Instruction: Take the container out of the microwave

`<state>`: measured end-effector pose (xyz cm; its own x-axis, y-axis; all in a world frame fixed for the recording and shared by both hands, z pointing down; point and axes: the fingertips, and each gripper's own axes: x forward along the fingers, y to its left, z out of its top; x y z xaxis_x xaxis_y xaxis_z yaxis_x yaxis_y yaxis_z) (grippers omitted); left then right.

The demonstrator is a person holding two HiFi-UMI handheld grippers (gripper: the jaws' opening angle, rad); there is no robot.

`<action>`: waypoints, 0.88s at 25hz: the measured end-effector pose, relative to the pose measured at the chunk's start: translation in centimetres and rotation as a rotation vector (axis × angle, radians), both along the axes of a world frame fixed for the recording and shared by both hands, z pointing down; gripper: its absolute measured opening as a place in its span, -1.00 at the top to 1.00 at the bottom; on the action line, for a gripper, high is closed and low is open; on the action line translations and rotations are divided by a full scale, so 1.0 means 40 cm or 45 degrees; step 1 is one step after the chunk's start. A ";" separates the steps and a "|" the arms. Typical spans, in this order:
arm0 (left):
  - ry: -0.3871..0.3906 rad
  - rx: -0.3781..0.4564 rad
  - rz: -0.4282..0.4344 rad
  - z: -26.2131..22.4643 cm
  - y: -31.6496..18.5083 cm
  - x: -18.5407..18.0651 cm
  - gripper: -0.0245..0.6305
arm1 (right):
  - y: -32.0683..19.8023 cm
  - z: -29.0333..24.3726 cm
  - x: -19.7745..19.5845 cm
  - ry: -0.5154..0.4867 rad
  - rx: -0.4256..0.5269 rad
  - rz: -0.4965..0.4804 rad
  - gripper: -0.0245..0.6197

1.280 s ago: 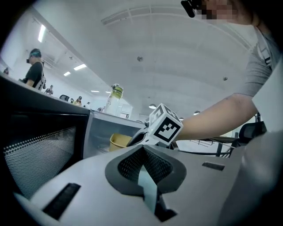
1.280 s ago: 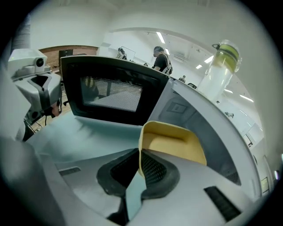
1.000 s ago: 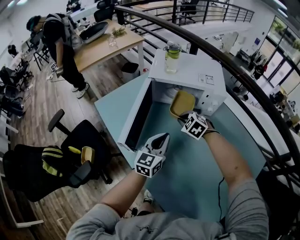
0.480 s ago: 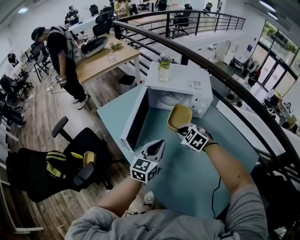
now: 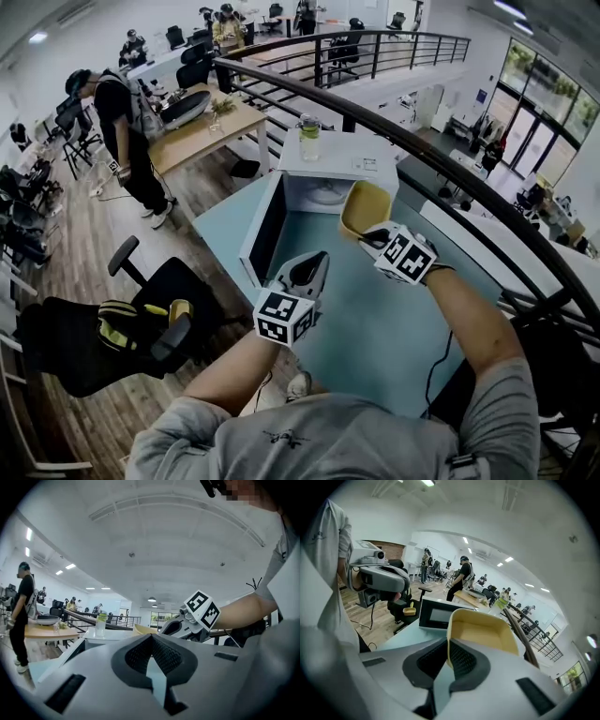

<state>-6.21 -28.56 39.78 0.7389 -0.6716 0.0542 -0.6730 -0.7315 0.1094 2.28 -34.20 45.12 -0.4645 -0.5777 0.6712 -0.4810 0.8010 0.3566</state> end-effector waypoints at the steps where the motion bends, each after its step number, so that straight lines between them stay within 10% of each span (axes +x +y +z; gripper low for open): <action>1: 0.001 0.019 0.003 -0.029 0.011 0.002 0.91 | 0.013 -0.031 0.008 0.000 0.020 0.003 0.84; 22: 0.058 0.275 0.166 -0.503 0.126 0.158 0.91 | 0.203 -0.497 0.152 0.059 0.305 0.051 0.84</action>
